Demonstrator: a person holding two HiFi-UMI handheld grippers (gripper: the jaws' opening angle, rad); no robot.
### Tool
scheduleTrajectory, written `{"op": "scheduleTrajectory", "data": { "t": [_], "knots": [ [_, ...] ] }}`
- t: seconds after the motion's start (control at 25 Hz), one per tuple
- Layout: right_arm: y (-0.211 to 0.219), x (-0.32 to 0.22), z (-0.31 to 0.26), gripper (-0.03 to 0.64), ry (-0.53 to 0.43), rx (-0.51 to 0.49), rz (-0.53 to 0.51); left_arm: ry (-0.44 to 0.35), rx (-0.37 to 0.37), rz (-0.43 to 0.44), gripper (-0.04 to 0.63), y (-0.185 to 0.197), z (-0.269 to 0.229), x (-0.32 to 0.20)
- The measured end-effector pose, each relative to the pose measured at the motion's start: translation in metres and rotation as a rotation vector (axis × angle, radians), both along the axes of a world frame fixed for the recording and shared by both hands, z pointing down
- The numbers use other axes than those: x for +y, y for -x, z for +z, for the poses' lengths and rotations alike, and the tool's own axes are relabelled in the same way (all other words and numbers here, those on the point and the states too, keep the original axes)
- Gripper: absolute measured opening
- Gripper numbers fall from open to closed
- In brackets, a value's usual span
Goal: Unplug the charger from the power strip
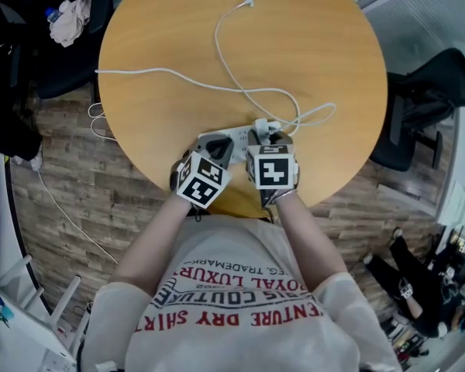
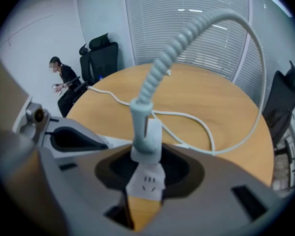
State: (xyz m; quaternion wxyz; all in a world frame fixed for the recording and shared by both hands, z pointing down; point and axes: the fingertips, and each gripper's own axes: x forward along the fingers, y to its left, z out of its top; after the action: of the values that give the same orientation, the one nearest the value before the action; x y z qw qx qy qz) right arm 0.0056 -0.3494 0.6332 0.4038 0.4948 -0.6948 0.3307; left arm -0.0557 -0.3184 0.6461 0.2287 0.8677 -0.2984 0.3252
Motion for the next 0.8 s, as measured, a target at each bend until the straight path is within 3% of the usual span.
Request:
{"op": "scheduleTrajectory", "data": {
  "t": [0.32,0.56,0.8],
  "knots": [
    [-0.006,0.01,-0.002,0.156,0.012,0.004,0.035,-0.021,-0.016,0.046,0.029,-0.004,0.0,0.003],
    [-0.008,0.013,-0.004,0.156,0.015,0.02,0.035,0.013,-0.007,0.053,0.029,-0.006,0.001,0.002],
    [-0.001,0.007,-0.036,0.155,-0.062,0.004,0.011,0.012,-0.011,0.055,0.029,-0.004,0.003,0.002]
  ]
}}
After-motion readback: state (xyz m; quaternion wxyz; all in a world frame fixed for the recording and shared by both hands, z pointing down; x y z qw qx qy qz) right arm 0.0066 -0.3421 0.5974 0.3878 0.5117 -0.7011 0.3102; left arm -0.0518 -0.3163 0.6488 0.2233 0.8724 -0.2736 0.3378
